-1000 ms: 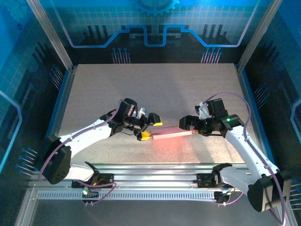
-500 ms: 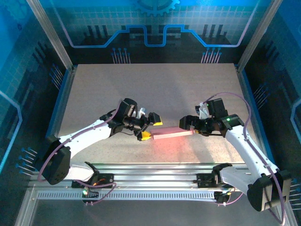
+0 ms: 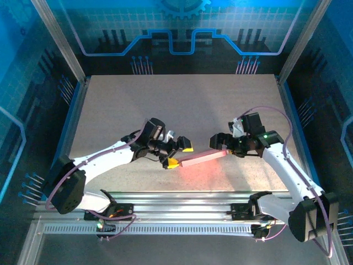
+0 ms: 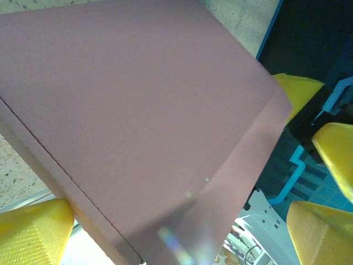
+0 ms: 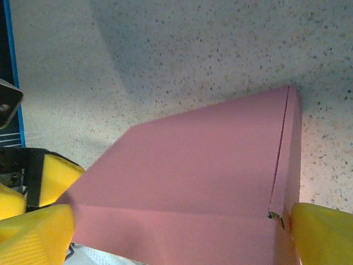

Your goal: Fold the paper box

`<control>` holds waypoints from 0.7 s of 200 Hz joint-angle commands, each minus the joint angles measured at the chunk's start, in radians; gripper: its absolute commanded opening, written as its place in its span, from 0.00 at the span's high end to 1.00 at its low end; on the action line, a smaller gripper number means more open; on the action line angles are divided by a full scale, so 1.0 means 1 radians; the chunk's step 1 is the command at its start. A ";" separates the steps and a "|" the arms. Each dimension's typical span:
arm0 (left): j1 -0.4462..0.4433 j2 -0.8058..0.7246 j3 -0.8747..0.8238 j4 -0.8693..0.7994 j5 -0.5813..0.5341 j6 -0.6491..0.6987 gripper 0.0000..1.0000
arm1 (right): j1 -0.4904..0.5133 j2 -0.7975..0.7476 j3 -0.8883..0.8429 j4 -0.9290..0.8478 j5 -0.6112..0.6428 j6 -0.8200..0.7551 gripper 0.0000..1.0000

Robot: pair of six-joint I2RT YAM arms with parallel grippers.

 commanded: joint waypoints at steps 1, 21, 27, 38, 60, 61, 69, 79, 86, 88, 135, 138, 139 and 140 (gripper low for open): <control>-0.027 0.018 0.017 0.056 0.043 -0.015 0.01 | 0.001 0.011 0.039 0.007 -0.086 0.010 0.00; -0.032 0.025 0.015 0.084 0.047 -0.031 0.01 | 0.002 0.020 0.054 0.000 -0.086 0.006 0.00; -0.034 0.028 0.014 0.098 0.049 -0.040 0.01 | 0.001 0.022 0.057 0.000 -0.085 0.006 0.00; -0.036 0.033 0.010 0.121 0.054 -0.056 0.01 | 0.002 0.027 0.058 -0.001 -0.083 0.005 0.00; -0.040 0.039 0.011 0.140 0.057 -0.067 0.01 | 0.004 0.042 0.066 -0.002 -0.081 -0.002 0.00; -0.040 0.039 0.011 0.140 0.057 -0.067 0.01 | 0.005 0.043 0.066 -0.002 -0.081 -0.003 0.00; -0.040 0.038 0.013 0.142 0.056 -0.069 0.01 | 0.004 0.046 0.066 -0.002 -0.078 -0.003 0.00; -0.040 0.036 0.014 0.143 0.057 -0.072 0.01 | 0.006 0.051 0.066 -0.001 -0.078 -0.003 0.00; -0.040 0.036 0.015 0.145 0.057 -0.072 0.01 | 0.006 0.054 0.066 0.000 -0.078 -0.003 0.00; -0.040 0.035 0.014 0.145 0.058 -0.072 0.01 | 0.006 0.054 0.066 0.001 -0.077 -0.002 0.00; -0.040 0.038 0.033 0.146 0.062 -0.072 0.01 | 0.012 0.068 0.081 0.004 -0.059 -0.001 0.00; -0.039 0.039 0.034 0.146 0.061 -0.072 0.01 | 0.012 0.069 0.080 0.004 -0.058 -0.002 0.00; -0.039 0.039 0.035 0.146 0.061 -0.072 0.01 | 0.013 0.070 0.081 0.004 -0.057 -0.002 0.00; -0.039 0.040 0.035 0.146 0.062 -0.072 0.01 | 0.013 0.070 0.080 0.004 -0.058 -0.002 0.00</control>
